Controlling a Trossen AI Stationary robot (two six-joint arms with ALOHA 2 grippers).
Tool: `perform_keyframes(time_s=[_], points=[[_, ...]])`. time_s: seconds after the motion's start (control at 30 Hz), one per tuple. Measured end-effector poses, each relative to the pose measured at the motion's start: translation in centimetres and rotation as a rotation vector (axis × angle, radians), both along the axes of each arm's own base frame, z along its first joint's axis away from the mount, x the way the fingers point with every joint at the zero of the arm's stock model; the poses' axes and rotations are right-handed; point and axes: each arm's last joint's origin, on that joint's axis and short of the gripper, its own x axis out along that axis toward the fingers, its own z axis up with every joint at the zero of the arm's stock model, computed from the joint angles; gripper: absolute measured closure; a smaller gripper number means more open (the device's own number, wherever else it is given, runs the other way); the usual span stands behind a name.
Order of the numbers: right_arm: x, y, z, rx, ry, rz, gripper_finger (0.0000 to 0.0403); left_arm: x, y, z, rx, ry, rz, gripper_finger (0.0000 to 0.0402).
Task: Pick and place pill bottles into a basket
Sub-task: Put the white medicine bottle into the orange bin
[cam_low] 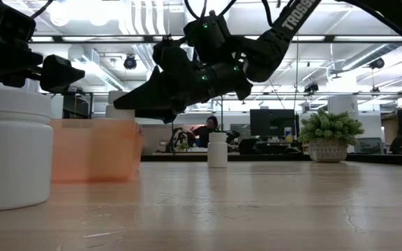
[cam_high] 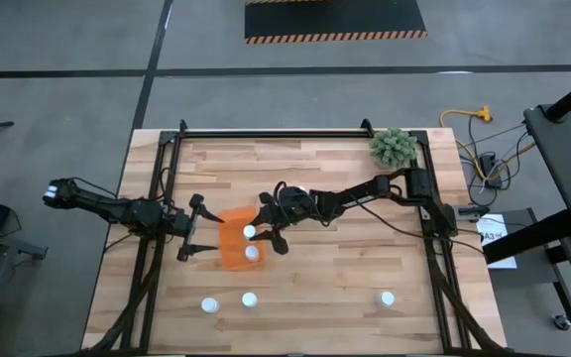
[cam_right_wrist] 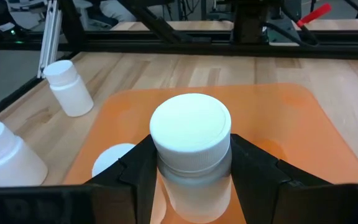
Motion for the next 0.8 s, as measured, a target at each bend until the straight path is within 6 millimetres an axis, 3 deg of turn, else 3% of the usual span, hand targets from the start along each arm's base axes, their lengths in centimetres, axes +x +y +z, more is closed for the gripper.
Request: perform_keyframes(time_s=[0.8], points=[[0.07, 0.09, -0.94, -0.015, 0.018, 0.008, 0.0246, 0.0, 0.0, 0.01, 0.0, 0.0, 0.0, 0.0056]])
